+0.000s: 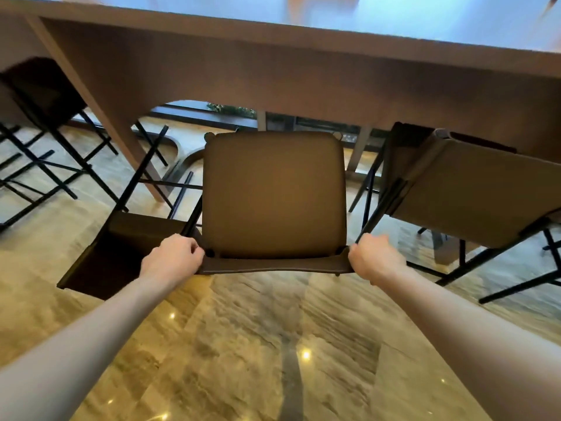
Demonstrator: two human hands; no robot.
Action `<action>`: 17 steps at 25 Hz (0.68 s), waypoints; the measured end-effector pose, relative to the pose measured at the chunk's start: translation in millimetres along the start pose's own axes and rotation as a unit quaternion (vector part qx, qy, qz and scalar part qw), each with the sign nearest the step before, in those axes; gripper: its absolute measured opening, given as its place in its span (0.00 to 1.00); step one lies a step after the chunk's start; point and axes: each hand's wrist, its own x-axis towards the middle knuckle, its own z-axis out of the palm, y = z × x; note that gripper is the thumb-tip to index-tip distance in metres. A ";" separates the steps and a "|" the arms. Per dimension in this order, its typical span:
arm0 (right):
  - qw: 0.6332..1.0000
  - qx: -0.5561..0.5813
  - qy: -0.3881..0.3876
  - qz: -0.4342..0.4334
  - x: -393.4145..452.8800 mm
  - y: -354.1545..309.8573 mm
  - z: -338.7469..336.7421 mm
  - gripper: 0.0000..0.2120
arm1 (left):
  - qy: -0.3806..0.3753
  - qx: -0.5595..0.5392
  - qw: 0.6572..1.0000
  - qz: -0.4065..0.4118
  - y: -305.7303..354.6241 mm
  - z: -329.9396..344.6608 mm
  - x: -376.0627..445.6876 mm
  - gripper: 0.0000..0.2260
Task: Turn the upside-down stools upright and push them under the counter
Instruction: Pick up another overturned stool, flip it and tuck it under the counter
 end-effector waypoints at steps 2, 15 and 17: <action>0.997 0.000 0.070 -0.031 9.4 -3.1 -6.4 0.15 | 0.062 -0.012 0.998 -0.003 5.6 -4.3 4.3 0.11; 0.950 0.118 0.234 -0.167 73.5 -34.2 -44.3 0.38 | 0.235 -0.076 0.967 0.065 32.6 -38.1 72.2 0.22; 0.943 0.087 0.233 -0.222 85.4 -35.5 -55.2 0.38 | 0.238 -0.074 0.966 0.071 37.3 -45.4 86.7 0.23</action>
